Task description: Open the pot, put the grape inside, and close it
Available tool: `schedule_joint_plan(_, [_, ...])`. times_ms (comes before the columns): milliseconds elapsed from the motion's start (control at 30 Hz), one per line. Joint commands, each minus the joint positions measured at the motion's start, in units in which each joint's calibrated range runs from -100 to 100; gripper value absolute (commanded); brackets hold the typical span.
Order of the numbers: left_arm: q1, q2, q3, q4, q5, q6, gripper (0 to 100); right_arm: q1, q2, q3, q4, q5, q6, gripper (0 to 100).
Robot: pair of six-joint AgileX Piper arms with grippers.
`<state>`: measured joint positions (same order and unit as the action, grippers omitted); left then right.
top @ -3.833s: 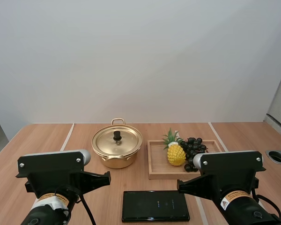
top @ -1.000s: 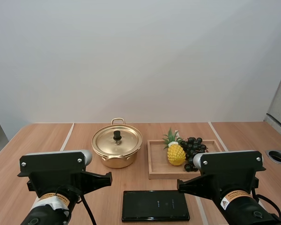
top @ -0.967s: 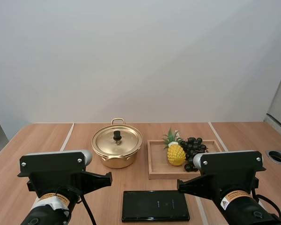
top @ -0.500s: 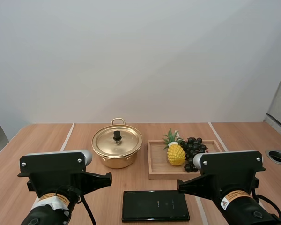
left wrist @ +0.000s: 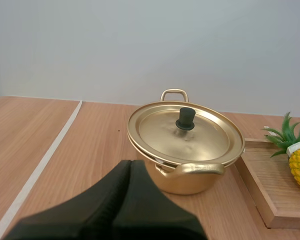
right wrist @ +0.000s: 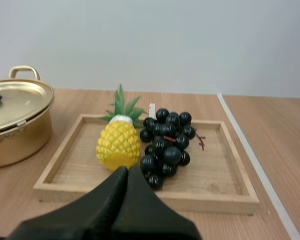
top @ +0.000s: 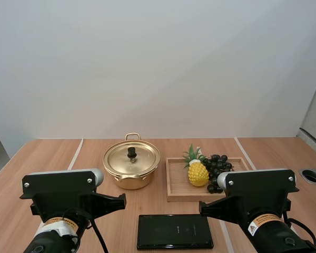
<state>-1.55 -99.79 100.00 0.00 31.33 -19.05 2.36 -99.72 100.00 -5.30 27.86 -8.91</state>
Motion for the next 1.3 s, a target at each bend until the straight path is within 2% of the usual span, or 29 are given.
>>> schedule_joint_plan(0, [-0.24,-0.21,0.0,0.75,-6.75,0.35,0,-0.17,-0.28,0.0,-1.91,-11.32,-0.35,0])
schedule_joint_plan(267, [-0.24,-0.21,0.0,0.75,-30.08,6.49,0,-0.17,-0.28,0.0,-5.82,-23.08,-0.35,0])
schedule_joint_plan(333, [-0.24,-0.21,0.0,0.75,-36.77,6.59,0,-0.17,-0.28,0.0,-9.84,-26.07,-0.46,0])
schedule_joint_plan(433, [-0.24,-0.21,0.0,0.75,-43.42,6.98,0,-0.17,-0.28,0.0,-19.65,-28.38,-0.62,0])
schedule_joint_plan(533, [-0.24,-0.21,0.0,0.89,-48.25,10.82,0,-0.17,-0.28,0.0,-28.82,-34.0,-2.91,0])
schedule_joint_plan(600, [-0.24,-0.21,0.0,1.1,-53.72,12.19,0,-0.17,-0.28,0.0,-31.57,-37.31,-4.13,0])
schedule_joint_plan(700, [-0.24,-0.21,0.0,1.1,-61.44,20.71,0,-0.17,-0.28,-3.29,-31.31,-37.55,-4.13,0])
schedule_joint_plan(767, [-0.24,-0.21,-0.4,1.1,-61.95,24.24,0,-0.17,-0.28,-8.28,-27.12,-36.89,-2.63,0])
schedule_joint_plan(867, [-0.24,-0.21,-5.65,0.42,-60.59,22.4,0,-0.17,-0.28,-17.16,-16.53,-32.68,-2.24,0])
schedule_joint_plan(967, [-0.24,-0.21,-13.15,-1.27,-53.75,18.91,0,-0.17,0.91,-27.52,-11.59,-25.37,-2.24,0])
schedule_joint_plan(1067, [-0.24,0.76,-22.13,-5.04,-44.24,15.98,0,-0.17,4.8,-37.46,-8.69,-15.31,-2.24,0])
schedule_joint_plan(1100, [-0.24,1.19,-23.38,-5.7,-43.86,15.97,0,-0.17,5.49,-38.88,-8.19,-14.06,-2.24,0])
schedule_joint_plan(1167, [-0.24,5.27,-32.28,-8.39,-41.2,15.78,0,-0.17,11.23,-48.94,-7.89,-5.43,-0.54,0])
schedule_joint_plan(1267, [-0.24,10.37,-41.79,-9.3,-37.89,15.78,0,-0.17,17.87,-57.69,-7.89,4.16,1.77,0])
